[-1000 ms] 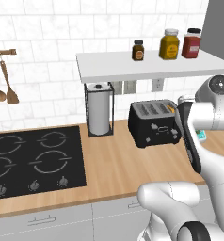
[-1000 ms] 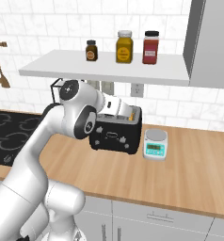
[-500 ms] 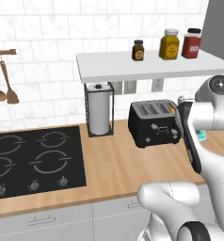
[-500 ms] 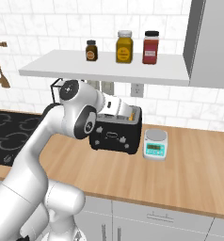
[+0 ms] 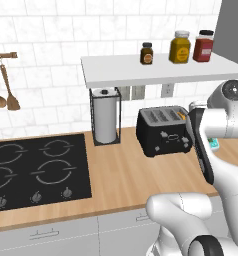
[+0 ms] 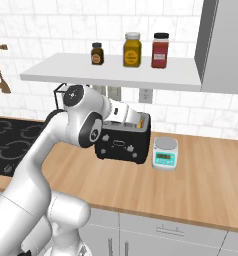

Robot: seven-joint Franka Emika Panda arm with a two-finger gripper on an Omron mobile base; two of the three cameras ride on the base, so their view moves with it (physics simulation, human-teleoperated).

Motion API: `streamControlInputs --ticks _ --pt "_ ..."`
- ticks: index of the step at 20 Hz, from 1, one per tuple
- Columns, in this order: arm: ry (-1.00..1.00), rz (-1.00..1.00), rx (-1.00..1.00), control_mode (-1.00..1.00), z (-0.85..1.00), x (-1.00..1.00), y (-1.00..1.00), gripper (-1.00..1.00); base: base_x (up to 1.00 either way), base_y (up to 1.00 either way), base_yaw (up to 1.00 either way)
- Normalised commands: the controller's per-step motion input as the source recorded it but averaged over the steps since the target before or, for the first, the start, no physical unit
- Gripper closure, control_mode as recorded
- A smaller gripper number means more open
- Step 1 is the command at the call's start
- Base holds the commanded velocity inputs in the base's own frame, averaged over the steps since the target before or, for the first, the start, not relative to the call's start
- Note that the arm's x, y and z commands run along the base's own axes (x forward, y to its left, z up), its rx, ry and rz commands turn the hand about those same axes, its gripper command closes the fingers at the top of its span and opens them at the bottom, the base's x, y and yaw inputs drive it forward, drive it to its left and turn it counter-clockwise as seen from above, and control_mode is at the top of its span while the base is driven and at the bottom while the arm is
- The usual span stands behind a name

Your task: Start the toaster. Once the lever pops up, take the bread to the plate on the dining counter.

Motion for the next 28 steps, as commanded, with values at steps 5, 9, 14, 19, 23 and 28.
streamControlInputs --ticks 5,9,14,19,23,28 --pt "0.00 0.00 0.00 -1.00 0.00 0.00 0.00 1.00 0.00 0.00 0.00" --pt "0.00 0.00 0.00 -1.00 0.00 0.00 0.00 1.00 0.00 0.00 0.00" --pt "0.00 0.00 0.00 -1.00 0.00 0.00 0.00 1.00 0.00 0.00 0.00" --pt "0.00 0.00 0.00 -1.00 0.00 0.00 0.00 1.00 0.00 0.00 0.00" --pt "0.00 0.00 0.00 -1.00 0.00 0.00 0.00 1.00 0.00 0.00 0.00" --pt "0.00 0.00 0.00 -1.00 0.00 0.00 0.00 1.00 0.00 0.00 0.00"
